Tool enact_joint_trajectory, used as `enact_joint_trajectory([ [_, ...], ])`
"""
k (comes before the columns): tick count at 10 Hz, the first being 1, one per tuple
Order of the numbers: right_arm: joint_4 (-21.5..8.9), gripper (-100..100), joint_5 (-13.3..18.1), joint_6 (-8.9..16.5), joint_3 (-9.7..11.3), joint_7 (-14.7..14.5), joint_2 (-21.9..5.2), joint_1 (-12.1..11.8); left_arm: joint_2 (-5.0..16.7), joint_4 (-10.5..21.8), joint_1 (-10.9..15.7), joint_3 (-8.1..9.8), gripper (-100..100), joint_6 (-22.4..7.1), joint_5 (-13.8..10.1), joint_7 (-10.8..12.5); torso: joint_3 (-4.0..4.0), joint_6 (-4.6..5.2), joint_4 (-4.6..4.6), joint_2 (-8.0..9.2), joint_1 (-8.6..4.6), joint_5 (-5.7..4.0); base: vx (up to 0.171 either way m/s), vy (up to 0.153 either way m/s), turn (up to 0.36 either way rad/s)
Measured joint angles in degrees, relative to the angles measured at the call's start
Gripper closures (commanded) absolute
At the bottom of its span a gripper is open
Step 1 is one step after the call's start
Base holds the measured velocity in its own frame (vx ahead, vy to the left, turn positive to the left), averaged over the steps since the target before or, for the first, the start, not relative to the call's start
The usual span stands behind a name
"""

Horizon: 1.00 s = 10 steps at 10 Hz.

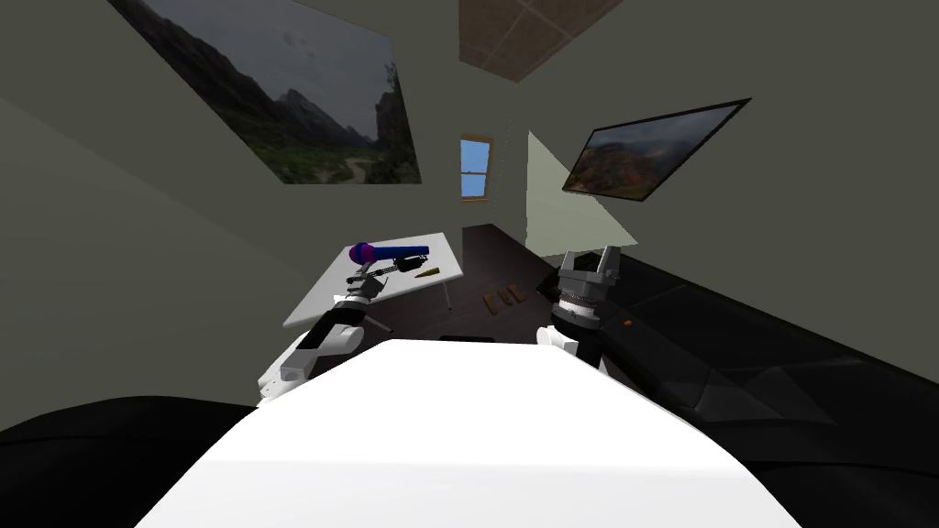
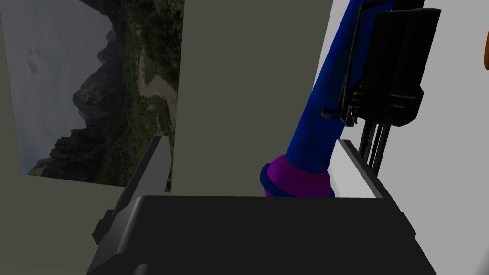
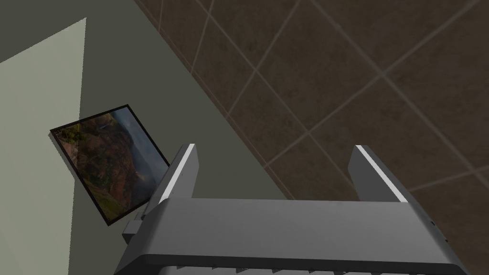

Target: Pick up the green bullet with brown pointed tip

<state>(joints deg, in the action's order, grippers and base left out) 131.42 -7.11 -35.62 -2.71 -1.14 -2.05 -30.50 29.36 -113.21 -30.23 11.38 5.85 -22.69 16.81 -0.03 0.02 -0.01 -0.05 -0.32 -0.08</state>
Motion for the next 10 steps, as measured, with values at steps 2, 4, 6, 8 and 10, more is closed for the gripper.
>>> enact_joint_trajectory([
  [2,0.0,0,0.0,0.0,-0.01,0.0,0.0,-0.01,1.61,1.55,-0.46,0.58,-100,-2.82,-2.37,1.38,-0.01,-0.05,0.0,-0.01,0.02,-0.01,0.028,-0.068,-0.065],
  [4,0.0,0,0.0,0.0,0.0,0.0,0.0,0.0,3.83,3.21,-1.54,1.49,-100,-5.76,-4.99,3.06,-0.01,-0.01,-0.01,-0.02,0.07,0.01,0.034,-0.066,-0.16],
  [6,0.0,0,0.0,0.0,-0.01,0.0,0.0,0.0,6.26,6.19,-1.1,1.75,-100,-7.72,-6.99,4.61,-0.04,0.0,-0.01,-0.07,0.13,0.02,0.042,-0.049,-0.131],
  [8,0.0,0,0.0,0.0,-0.01,0.0,-0.01,0.0,7.31,7.47,-1.27,2.2,-100,-10.49,-8.25,5.74,-0.01,-0.02,-0.01,-0.02,0.16,0.03,0.029,-0.043,-0.125],
  [10,0.0,0,0.0,0.0,-0.01,0.0,-0.01,-0.01,9.04,9.19,-1.65,2.55,-100,-12.9,-9.78,7.03,-0.01,-0.02,0.0,-0.02,0.18,0.03,0.039,-0.043,-0.134],
])
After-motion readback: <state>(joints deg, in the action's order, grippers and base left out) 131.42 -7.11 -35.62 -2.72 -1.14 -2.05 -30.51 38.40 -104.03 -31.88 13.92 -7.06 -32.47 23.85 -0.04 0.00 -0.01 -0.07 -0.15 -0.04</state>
